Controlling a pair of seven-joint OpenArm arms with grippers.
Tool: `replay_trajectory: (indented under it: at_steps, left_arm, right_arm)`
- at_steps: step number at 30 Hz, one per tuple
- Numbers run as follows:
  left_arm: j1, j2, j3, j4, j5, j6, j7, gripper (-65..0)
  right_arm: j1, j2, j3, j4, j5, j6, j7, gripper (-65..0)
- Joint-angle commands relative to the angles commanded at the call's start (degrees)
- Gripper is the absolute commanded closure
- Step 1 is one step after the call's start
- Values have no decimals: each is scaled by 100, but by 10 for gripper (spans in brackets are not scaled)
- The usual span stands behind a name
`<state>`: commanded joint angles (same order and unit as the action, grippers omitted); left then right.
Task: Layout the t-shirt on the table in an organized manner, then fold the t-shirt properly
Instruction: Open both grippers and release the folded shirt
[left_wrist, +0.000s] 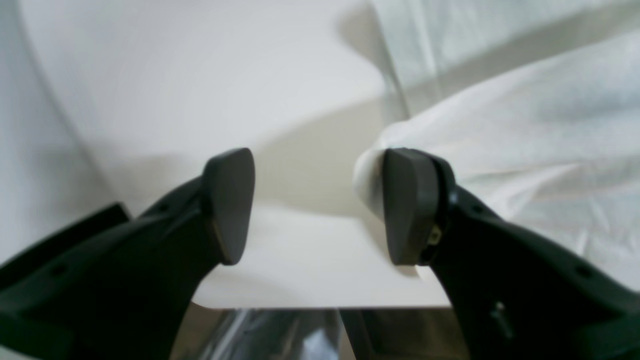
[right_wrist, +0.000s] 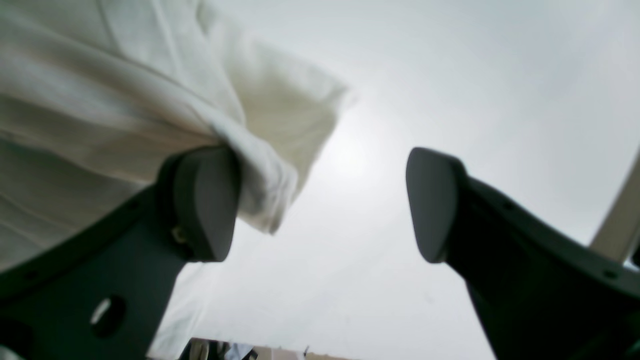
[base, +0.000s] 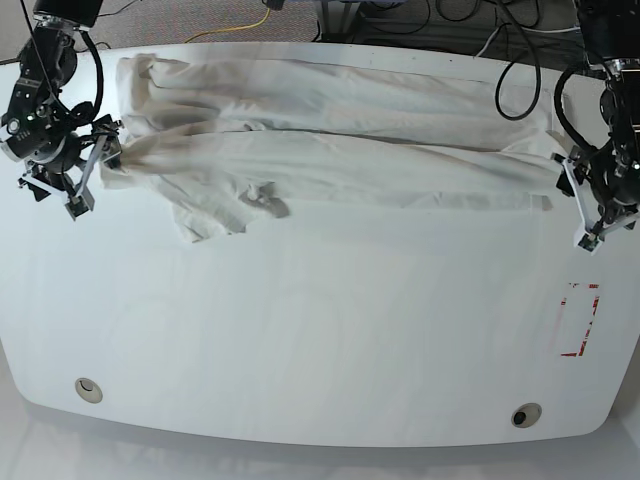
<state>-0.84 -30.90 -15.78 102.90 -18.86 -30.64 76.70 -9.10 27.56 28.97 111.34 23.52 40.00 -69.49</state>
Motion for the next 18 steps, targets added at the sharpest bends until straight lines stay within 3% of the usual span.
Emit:
replay_trajectory:
  at_steps: [8, 10, 18]
  left_arm:
    - [-246, -44, 9, 132, 0, 0, 158, -378]
    - [-220, -202, 9, 273, 0, -26, 246, -378]
    - [-141, -396, -44, 325, 18, -527, 290, -376]
  right_arm:
    - [220, -53, 53, 141, 527, 0, -387, -498]
    - [229, -62, 149, 141, 571, 0, -448, -498]
    - [211, -79, 264, 141, 615, 0, -457, -498]
